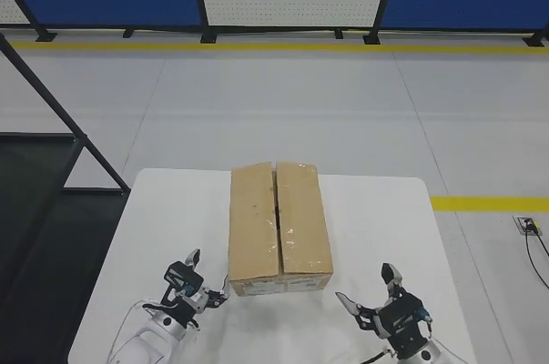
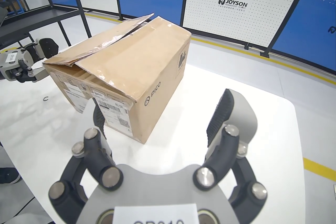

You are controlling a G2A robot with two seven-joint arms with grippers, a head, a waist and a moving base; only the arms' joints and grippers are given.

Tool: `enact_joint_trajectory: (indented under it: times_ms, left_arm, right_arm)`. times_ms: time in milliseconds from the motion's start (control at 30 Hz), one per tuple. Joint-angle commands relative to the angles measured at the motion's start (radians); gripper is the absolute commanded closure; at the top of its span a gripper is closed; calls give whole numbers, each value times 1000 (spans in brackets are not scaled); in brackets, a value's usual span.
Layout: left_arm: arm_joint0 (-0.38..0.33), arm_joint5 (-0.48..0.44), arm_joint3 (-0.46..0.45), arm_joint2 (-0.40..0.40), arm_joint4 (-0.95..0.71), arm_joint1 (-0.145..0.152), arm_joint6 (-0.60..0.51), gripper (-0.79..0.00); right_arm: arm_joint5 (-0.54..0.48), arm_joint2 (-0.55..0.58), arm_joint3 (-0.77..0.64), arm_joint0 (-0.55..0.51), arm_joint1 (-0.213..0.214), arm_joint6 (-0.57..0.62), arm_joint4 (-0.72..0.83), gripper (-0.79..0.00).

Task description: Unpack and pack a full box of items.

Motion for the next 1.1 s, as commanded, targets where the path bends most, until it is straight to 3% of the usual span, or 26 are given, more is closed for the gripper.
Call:
enact_joint_trajectory:
  times_ms: [0,400,733,1067]
  left_arm:
    - [0,-4,-7,12,9,-1,1,-785]
    - [1,-25,-51,64,56,-4,22,-785]
    - [57,-2,-22,-103,-40,11,42,-785]
    - [9,-68,13,-16,0,6,33,-785]
  right_arm:
    - [-18,-7,-1,2,1,-7,-25,-785]
    - [14,-50,-37,-3,4,-13,-256,-785]
    - [14,-50,-36,-2,3,-13,-254,-785]
    - [5,-55,-18,-2,3,-35,-259,-785]
